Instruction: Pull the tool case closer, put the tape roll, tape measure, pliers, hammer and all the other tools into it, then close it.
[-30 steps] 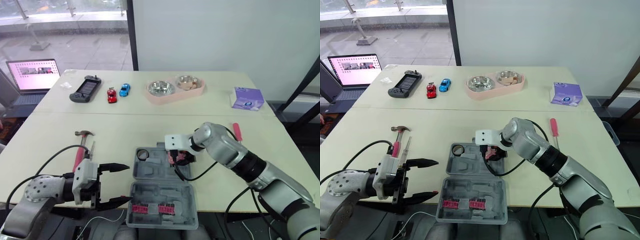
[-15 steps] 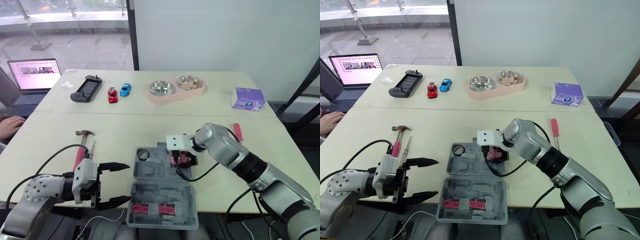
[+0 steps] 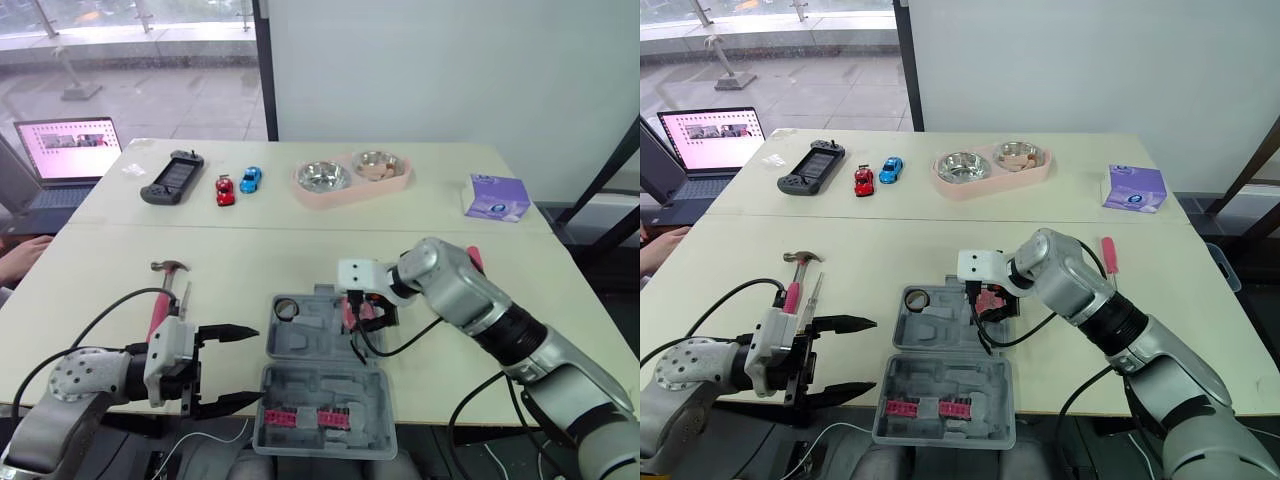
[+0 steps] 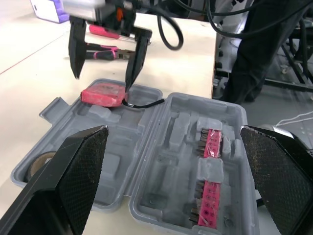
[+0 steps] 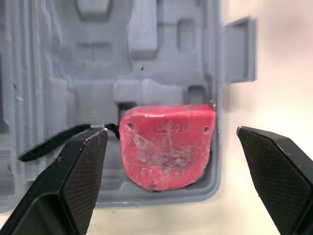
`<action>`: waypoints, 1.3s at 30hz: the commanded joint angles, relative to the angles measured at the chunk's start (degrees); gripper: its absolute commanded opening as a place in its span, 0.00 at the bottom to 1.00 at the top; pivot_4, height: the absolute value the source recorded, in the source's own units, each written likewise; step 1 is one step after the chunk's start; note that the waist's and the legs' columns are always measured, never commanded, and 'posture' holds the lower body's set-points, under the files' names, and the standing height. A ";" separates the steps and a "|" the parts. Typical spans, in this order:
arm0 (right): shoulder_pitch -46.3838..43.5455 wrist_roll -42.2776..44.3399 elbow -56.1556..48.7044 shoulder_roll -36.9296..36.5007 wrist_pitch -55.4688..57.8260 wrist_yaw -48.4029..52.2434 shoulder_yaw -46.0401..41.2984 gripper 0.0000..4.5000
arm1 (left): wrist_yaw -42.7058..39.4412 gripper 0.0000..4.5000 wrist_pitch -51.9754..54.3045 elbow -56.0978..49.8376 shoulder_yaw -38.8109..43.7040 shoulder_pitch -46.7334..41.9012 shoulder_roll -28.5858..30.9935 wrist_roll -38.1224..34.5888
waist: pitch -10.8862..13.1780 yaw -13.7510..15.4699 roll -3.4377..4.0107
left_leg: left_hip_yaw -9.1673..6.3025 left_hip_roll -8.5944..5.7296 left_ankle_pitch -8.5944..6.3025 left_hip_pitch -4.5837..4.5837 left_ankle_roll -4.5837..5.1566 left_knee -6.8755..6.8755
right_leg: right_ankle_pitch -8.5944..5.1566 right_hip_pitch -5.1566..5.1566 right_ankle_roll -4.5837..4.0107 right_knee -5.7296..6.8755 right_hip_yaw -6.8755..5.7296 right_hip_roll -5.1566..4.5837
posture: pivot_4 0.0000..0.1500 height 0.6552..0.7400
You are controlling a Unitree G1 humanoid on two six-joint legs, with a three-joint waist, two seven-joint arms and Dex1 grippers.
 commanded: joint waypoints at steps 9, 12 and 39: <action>1.32 1.89 -2.47 0.18 1.67 -1.31 -1.56 0.99 | -0.07 1.00 -0.73 -0.58 -0.01 -0.35 -0.32 0.37 | 0.00 0.00 0.00 | 0.00 0.00 0.00 0.00 0.00 0.00 | 0.00 0.00 0.00 0.00 0.00 0.00 | 1.00 1.00; 1.85 2.53 -1.82 0.62 1.48 -2.01 -2.14 0.99 | 0.03 1.00 -0.64 -0.80 0.04 -0.15 -0.37 0.40 | 0.00 -0.01 0.00 | 0.00 0.00 0.00 0.00 0.00 0.00 | 0.00 0.00 0.00 0.00 0.00 0.00 | 1.00 1.00; 19.71 22.92 4.08 9.23 -11.94 -12.50 -26.13 0.40 | 1.40 1.00 -0.24 -1.91 0.46 1.62 -0.35 0.11 | -0.01 0.03 -0.01 | 0.00 0.00 0.00 0.00 0.00 0.00 | 0.00 0.03 0.00 -0.02 0.00 0.01 | 1.00 1.00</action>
